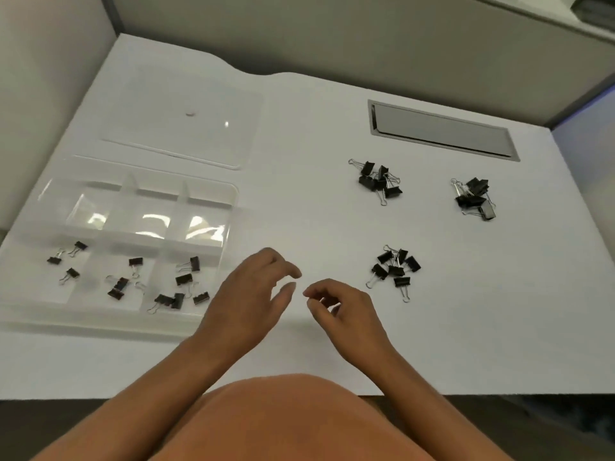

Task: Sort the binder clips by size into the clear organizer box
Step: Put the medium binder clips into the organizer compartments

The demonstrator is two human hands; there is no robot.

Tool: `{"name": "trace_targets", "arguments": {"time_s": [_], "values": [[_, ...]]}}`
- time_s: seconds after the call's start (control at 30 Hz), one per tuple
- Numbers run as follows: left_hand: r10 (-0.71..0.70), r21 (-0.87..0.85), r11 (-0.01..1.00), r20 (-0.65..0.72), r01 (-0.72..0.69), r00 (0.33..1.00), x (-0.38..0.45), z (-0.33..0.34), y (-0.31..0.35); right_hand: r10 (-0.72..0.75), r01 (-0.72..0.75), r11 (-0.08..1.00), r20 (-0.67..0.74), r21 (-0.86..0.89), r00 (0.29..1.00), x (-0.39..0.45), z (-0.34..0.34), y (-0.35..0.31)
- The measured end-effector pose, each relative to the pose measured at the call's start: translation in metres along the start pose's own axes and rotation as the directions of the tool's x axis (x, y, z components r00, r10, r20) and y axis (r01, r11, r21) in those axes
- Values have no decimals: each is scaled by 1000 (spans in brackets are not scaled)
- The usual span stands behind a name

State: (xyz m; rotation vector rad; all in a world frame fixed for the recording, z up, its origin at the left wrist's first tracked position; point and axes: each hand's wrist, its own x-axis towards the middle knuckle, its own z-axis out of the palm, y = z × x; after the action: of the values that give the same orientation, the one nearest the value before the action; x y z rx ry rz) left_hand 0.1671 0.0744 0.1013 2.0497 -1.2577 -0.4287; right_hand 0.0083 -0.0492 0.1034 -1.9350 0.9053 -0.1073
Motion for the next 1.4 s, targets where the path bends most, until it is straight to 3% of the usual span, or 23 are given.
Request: {"name": "trace_targets", "arguments": {"time_s": [0.17,0.3,0.53,0.73,0.83,0.9,0.93,1.0,1.07,1.13,1.4], "values": [[52,49,997,243,-66,969,31,60,36,45,-81,991,-297,-109,954,5,-52,59],[57,146,983,334,-112,941,60,110,61,7,-142,948,-425,-286,905,16,-89,114],[-47,360,932,251,-49,967,94,186,80,-44,-99,924,-359,-369,932,35,-103,165],[-30,341,940,105,-7,994,89,205,74,-161,58,943,-295,-328,942,35,-115,184],[-80,224,972,58,65,995,81,200,82,-157,108,974,-245,-201,957,30,-128,187],[-272,28,962,22,272,962,76,193,96,4,6,999,-182,54,983,26,-141,181],[-407,-129,904,38,408,913,75,190,103,124,-100,973,-109,207,986,25,-147,176],[-609,-474,633,183,612,772,72,183,115,298,-285,830,51,479,953,26,-154,167],[-650,-665,353,332,658,684,67,175,122,338,-371,661,183,652,923,28,-157,159],[-639,-711,245,393,659,661,62,167,126,319,-393,608,241,690,917,33,-156,149],[-630,-727,300,335,618,701,51,126,121,219,-396,606,334,689,917,46,-121,89]]}}
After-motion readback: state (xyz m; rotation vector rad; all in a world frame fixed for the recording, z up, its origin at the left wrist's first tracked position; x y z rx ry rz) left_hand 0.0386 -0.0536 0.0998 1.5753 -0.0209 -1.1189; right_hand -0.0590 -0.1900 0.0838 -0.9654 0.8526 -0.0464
